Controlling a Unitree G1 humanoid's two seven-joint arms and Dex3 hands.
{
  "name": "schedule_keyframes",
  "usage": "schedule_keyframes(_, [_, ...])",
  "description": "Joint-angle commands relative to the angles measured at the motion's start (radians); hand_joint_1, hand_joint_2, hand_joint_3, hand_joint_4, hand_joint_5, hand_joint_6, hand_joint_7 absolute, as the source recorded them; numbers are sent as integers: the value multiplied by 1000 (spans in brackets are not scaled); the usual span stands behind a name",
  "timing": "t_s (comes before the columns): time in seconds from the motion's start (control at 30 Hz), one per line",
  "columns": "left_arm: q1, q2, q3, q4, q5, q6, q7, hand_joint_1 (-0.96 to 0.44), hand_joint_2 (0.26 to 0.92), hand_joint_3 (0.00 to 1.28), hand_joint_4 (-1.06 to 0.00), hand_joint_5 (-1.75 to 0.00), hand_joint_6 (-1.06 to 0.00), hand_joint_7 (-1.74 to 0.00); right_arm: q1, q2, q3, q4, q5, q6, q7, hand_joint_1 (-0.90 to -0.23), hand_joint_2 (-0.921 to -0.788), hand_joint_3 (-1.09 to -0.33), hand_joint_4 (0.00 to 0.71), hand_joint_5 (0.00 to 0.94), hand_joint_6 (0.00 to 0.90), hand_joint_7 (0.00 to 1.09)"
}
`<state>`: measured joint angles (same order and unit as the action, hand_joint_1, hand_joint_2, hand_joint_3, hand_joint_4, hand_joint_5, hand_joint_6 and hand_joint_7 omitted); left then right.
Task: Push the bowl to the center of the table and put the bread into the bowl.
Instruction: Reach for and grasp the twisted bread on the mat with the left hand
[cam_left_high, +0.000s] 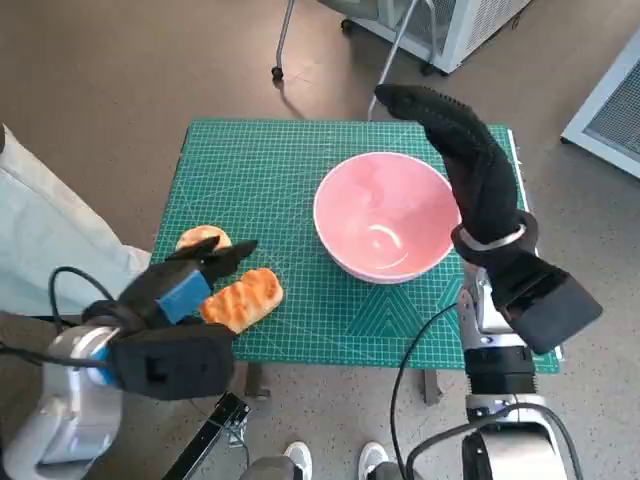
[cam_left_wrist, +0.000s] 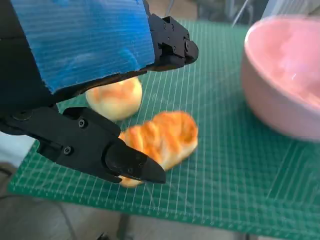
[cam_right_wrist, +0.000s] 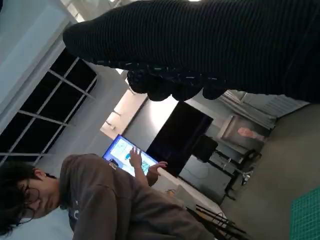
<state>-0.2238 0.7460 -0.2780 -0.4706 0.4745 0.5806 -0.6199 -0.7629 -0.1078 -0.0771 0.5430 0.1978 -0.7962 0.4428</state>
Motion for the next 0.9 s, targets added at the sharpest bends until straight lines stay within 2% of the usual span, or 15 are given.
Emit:
schedule_keyframes(0.03, [-25, -41, -46, 66, 38, -9, 16, -455, 826, 21, -156, -11, -288, -36, 21, 1, 1, 11, 12, 13, 4, -633, -921, -832, 266, 10, -1, 765])
schedule_keyframes(0.5, [-84, -151, -119, 345, 87, -82, 83, -439, 881, 22, -230, -29, -320, -47, 24, -5, 2, 8, 19, 19, 11, -635, -921, -829, 266, 11, -1, 764])
schedule_keyframes(0.7, [-118, -182, -127, 465, 88, -118, 105, -346, 898, 19, -319, -59, -396, -93, 29, -6, 3, 2, 22, 24, 13, -639, -921, -829, 265, 11, -1, 769])
schedule_keyframes(0.73, [-122, -185, -127, 481, 87, -125, 109, -307, 901, 19, -374, -83, -432, -118, 29, -6, 3, 3, 22, 24, 13, -640, -921, -828, 265, 11, -1, 770])
schedule_keyframes(0.77, [-125, -187, -126, 497, 86, -134, 114, -282, 906, 13, -419, -81, -431, -181, 29, -6, 3, 3, 22, 23, 13, -640, -921, -828, 265, 11, -1, 770])
schedule_keyframes(0.8, [-127, -188, -125, 507, 85, -140, 118, -250, 911, 9, -488, -97, -413, -314, 30, -6, 3, 3, 22, 22, 13, -640, -921, -828, 265, 11, -1, 770])
schedule_keyframes(0.83, [-127, -189, -124, 520, 83, -152, 126, -239, 912, 7, -512, -104, -398, -378, 30, -6, 4, 4, 23, 22, 13, -640, -921, -827, 265, 11, -1, 770])
schedule_keyframes(0.87, [-128, -189, -122, 530, 82, -161, 132, -200, 914, 7, -559, -305, -400, -526, 30, -5, 4, 4, 23, 21, 13, -640, -921, -827, 265, 11, -1, 771])
schedule_keyframes(0.9, [-126, -190, -120, 541, 81, -175, 142, -175, 916, 8, -553, -502, -393, -636, 31, -5, 5, 4, 24, 21, 13, -641, -921, -827, 266, 11, -1, 771])
